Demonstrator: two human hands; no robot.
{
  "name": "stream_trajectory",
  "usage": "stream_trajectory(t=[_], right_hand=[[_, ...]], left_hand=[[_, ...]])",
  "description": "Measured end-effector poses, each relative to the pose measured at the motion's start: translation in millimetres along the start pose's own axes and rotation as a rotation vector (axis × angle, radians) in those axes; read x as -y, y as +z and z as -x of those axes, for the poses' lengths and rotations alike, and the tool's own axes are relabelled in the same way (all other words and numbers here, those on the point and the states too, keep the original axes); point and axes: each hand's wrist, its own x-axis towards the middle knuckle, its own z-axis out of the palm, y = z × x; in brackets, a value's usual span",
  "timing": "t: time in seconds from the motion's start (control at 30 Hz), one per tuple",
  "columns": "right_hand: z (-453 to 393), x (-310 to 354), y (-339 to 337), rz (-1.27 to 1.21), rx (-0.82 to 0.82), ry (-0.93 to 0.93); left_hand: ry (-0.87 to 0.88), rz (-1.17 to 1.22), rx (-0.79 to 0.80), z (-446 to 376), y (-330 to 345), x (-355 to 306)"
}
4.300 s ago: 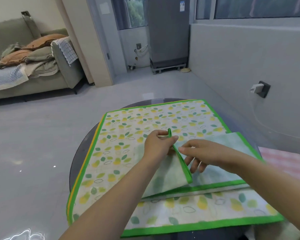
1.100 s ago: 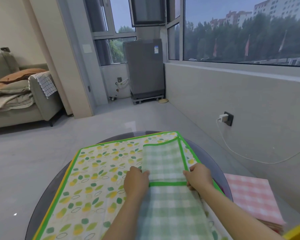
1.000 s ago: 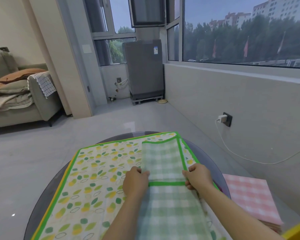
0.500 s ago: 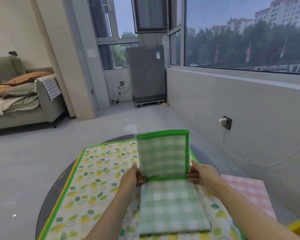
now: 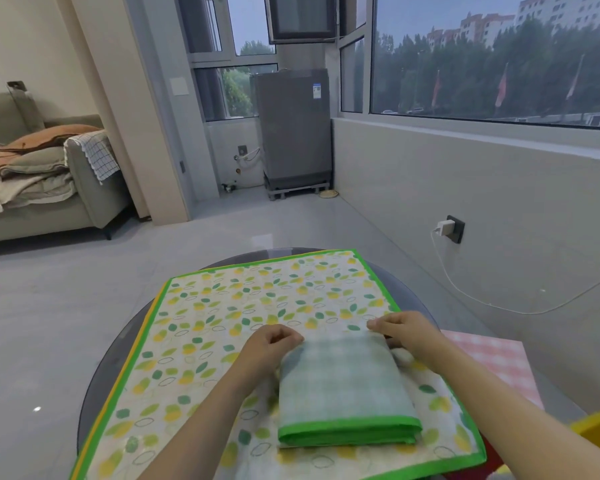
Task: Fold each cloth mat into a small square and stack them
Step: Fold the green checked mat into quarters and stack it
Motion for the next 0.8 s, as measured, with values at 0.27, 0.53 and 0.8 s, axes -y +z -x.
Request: stream_trajectory(t=[0.27, 0.53, 0.8], right_hand=[[3.5, -2.4, 17.0, 0.452, -0.030, -0.180], [34.3, -11.3, 53.4, 1.060, -0.135, -0.259], [33.2, -30.5, 65.1, 1.099, -0.039, -0.273]], left_hand=[[0.119, -0.292, -0.044, 4.3, 15.3, 2.5], [0.114, -0.903, -0.067, 25.3, 51.0, -0.2], [0.169, -1.002, 0.069, 27.5, 60.1, 15.5]])
